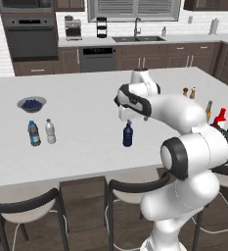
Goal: Move the plastic bottles in the middle to the plastics group, and the glass bottles in the middle to the glass group.
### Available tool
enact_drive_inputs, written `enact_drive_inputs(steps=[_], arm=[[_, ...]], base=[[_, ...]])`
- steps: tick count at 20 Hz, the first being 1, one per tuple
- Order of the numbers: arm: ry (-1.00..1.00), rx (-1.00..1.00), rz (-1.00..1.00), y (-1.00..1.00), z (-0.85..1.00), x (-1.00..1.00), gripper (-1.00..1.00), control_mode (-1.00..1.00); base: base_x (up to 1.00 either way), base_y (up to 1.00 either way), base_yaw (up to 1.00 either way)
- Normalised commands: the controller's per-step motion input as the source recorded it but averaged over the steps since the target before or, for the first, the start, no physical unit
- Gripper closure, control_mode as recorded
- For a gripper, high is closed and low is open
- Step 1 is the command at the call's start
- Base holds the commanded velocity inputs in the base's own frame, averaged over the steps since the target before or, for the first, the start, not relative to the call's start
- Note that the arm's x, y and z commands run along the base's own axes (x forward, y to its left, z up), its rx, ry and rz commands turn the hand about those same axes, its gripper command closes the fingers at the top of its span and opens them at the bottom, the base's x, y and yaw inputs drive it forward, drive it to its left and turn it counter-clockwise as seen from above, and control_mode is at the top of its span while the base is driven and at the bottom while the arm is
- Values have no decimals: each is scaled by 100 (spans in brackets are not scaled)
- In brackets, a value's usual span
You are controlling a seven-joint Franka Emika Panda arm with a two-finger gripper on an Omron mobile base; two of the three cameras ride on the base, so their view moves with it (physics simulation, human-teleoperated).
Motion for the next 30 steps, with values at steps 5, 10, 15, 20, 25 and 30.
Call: enact_drive_inputs(steps=[5,10,15,20,25,30], arm=[[-14,0,-4,9,-26,5,-100,-100],[0,3,-5,5,-36,34,-100,-100],[0,0,-6,6,-3,37,-100,-100],[0,0,-7,14,-1,43,-100,-100],[0,0,-3,1,0,17,-100,-100],[0,0,0,-2,-4,0,-100,-100]], base=[[0,0,0],[0,0,0],[0,0,0],[0,0,0],[0,0,0],[0,0,0]])
